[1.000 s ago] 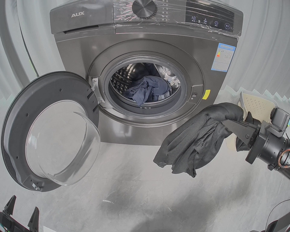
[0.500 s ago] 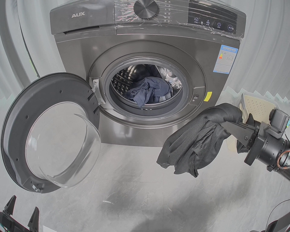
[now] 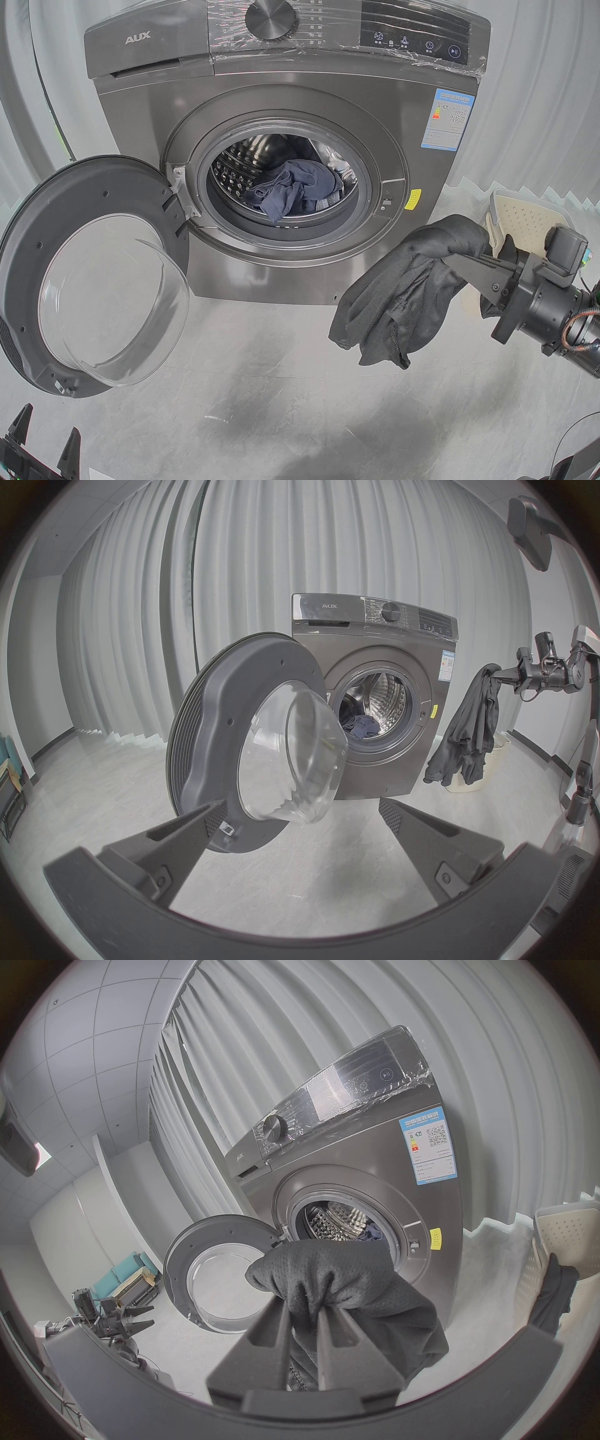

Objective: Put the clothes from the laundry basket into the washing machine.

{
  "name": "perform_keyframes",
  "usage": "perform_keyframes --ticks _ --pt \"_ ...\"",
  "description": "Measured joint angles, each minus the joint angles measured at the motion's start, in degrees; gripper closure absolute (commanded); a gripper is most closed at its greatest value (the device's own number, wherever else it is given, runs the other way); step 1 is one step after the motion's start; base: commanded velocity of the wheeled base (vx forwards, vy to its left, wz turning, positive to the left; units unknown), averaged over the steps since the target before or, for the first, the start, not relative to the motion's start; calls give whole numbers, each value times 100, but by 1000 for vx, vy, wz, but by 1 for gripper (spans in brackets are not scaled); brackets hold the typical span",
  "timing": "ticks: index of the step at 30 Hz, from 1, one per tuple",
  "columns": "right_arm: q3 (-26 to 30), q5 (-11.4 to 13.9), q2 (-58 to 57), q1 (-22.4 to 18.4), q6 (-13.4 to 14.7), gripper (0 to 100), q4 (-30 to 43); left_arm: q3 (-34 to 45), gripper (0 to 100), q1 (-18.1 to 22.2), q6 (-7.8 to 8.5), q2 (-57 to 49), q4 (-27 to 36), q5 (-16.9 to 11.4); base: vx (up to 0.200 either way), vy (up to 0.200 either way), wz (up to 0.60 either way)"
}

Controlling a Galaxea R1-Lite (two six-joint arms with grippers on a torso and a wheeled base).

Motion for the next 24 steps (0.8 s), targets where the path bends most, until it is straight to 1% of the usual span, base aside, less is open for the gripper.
perform_keyframes --ticks 3,6,8,10,11,12,14,15,17,18,21,24 --pt "-80 -33 234 84 21 100 -334 0 0 0 26 0 2 -10 0 0 0" --pt "-161 -126 513 215 62 100 -785 0 0 5 85 0 -6 -38 0 0 0" --pt "-240 -260 717 316 106 100 -1070 0 0 5 74 0 -135 -100 0 0 0" --pt "-323 -347 902 405 148 100 -1200 -56 0 5 33 0 -313 -232 0 0 0" --pt "-373 -375 997 446 172 100 -1248 -152 0 7 17 4 -388 -355 0 0 0" --pt "-446 -402 1084 479 196 100 -1297 -262 0 11 15 22 -447 -535 0 0 0" --pt "-585 -446 1237 532 227 100 -1371 -441 0 27 30 105 -484 -1001 0 0 0" --pt "-681 -468 1329 560 240 100 -1402 -533 0 38 46 196 -513 -1300 0 0 0" --pt "-819 -501 1447 592 254 100 -1451 -645 0 63 77 384 -566 -1627 0 0 0" --pt "-891 -517 1519 606 257 100 -1475 -692 0 77 101 544 -614 -1762 0 0 0" --pt "-1067 -550 1707 644 273 100 -1530 -805 0 93 204 1131 -944 -2014 0 0 0" --pt "-1208 -577 1880 658 282 100 -1560 -877 0 46 310 1855 -1425 -2181 0 0 0"
